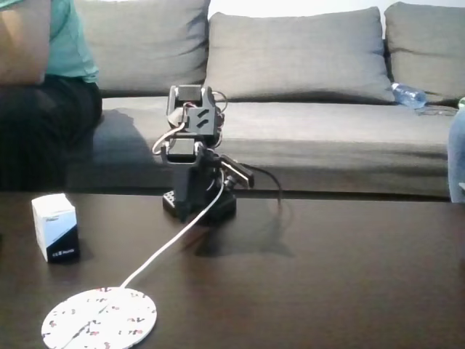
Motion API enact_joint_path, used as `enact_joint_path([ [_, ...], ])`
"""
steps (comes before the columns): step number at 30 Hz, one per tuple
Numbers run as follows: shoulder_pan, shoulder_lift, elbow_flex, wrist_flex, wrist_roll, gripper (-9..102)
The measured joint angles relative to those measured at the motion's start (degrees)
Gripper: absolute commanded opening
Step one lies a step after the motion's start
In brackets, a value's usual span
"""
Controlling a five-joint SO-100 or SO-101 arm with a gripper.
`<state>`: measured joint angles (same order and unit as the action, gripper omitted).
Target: Grasp a servo box and put it on the zirlivani.
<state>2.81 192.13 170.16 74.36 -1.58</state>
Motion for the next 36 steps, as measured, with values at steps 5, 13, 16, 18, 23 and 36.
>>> enact_joint_path([
  [5,-0.35,0.00,0.00,0.00,0.00,0],
  [13,-0.35,0.00,0.00,0.00,0.00,0],
  [16,-0.35,0.00,0.00,0.00,0.00,0],
  [18,-0.35,0.00,-0.26,0.00,0.00,0],
  [23,-0.18,-0.88,-11.25,4.83,4.48,0],
  [36,14.50,-41.04,-57.74,11.87,8.09,3],
])
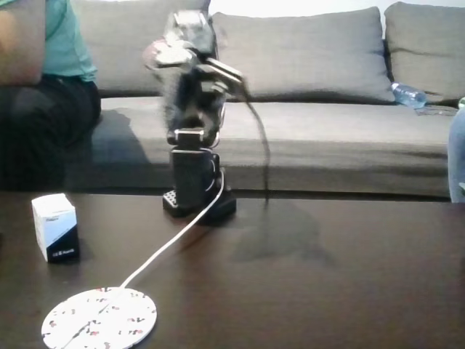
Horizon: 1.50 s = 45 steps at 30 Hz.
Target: Grasp a servo box and put it on the zirlivani.
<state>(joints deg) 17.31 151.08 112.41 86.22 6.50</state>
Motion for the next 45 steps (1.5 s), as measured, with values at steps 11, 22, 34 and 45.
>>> enact_joint_path([
  [11,31.29,-41.57,-13.71,0.26,-8.00,14],
  [22,37.44,-39.55,-13.97,0.00,-16.52,33],
  [34,37.00,-39.11,-7.56,-6.33,-18.54,33],
  [45,36.91,-39.11,2.11,-17.49,-18.54,33],
])
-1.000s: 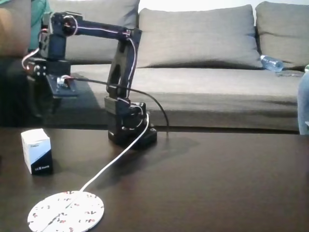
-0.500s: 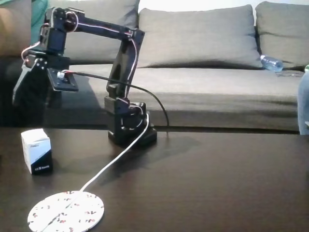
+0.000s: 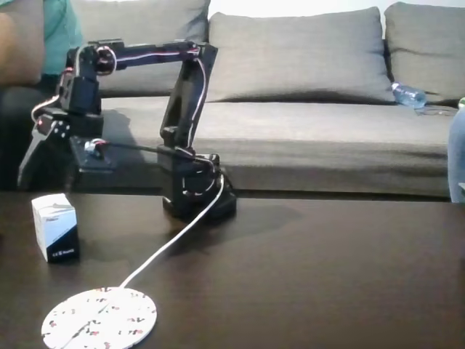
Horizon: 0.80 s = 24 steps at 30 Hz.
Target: Grasp a servo box and put it on the zirlivani.
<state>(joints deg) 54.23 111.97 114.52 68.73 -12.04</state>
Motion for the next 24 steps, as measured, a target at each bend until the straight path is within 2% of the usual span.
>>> enact_joint_path([
  [8,0.00,0.00,0.26,0.35,0.00,33],
  [20,-2.11,0.00,-1.93,14.94,3.08,33],
  [24,-1.85,-0.62,-5.54,17.23,4.48,33],
])
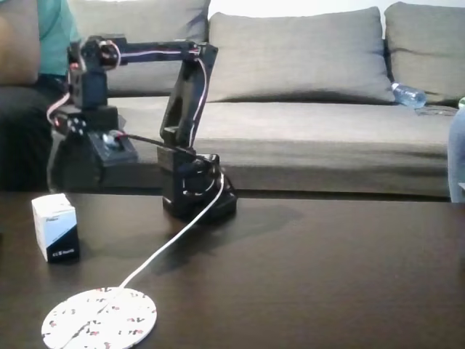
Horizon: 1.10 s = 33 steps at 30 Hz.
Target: Grasp a servo box and put it on the zirlivani.
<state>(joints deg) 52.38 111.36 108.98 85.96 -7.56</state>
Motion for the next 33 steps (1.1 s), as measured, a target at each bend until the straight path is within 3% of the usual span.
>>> enact_joint_path([
  [18,3.25,-25.66,-22.94,4.31,0.62,33],
  [33,3.52,-32.96,-24.87,1.32,0.62,33],
])
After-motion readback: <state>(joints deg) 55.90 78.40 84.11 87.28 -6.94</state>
